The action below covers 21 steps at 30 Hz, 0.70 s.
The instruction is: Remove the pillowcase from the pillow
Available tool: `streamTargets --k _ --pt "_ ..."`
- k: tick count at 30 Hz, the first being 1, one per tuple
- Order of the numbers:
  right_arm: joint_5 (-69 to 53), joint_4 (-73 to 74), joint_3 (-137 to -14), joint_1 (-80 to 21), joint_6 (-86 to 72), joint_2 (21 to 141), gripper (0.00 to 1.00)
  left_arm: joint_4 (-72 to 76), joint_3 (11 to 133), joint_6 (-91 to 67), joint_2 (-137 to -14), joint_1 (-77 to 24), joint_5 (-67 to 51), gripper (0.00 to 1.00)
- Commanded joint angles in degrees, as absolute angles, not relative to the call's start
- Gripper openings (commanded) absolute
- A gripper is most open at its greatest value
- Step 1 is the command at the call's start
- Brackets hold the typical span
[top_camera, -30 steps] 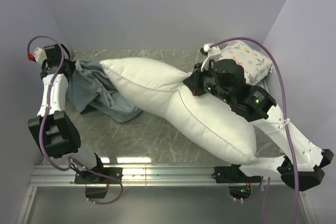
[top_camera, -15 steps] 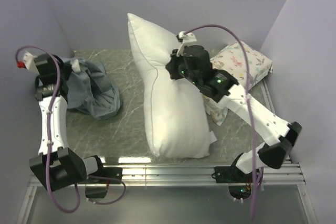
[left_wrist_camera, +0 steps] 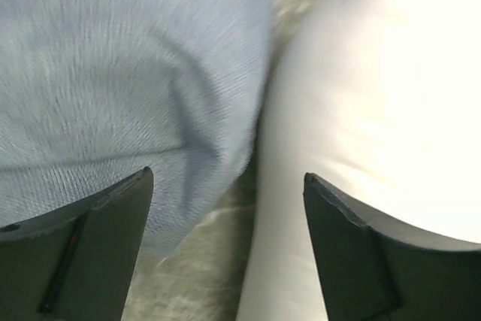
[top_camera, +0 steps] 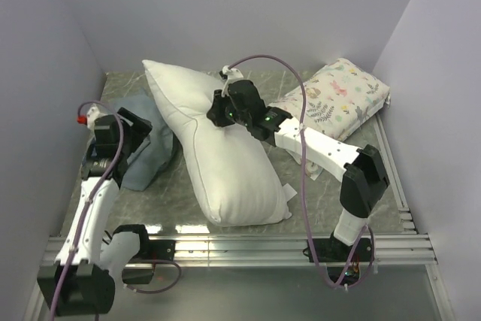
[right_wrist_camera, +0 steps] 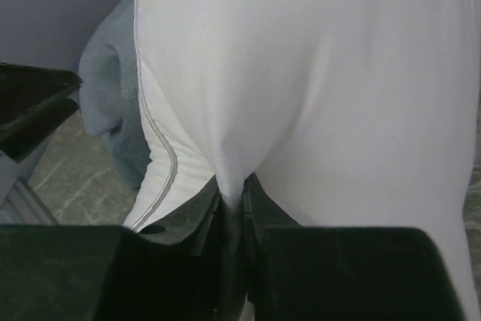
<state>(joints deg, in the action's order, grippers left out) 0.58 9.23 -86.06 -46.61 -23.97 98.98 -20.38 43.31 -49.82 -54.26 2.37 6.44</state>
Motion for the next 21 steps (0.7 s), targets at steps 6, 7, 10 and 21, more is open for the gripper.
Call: streamTargets --k 6,7,10,21 --pt "-7.64 1.84 -89.03 -47.64 -28.48 99.32 0.61 -24.35 57.56 -38.07 -46.58 2.29 0.65 0.9" --pt "-9.13 2.11 -90.08 -47.81 -28.48 98.71 0.64 -23.56 57.92 -37.01 -46.32 2.29 -1.39 0.91" --pt "-10.54 4.48 -93.41 -48.34 -28.21 95.55 0.73 -22.24 59.58 -34.28 -46.58 1.85 -9.13 0.95" --pt "-0.73 13.1 -85.28 -47.9 -23.73 76.05 0.81 -24.61 67.24 -28.92 -51.42 -19.5 -0.18 0.96"
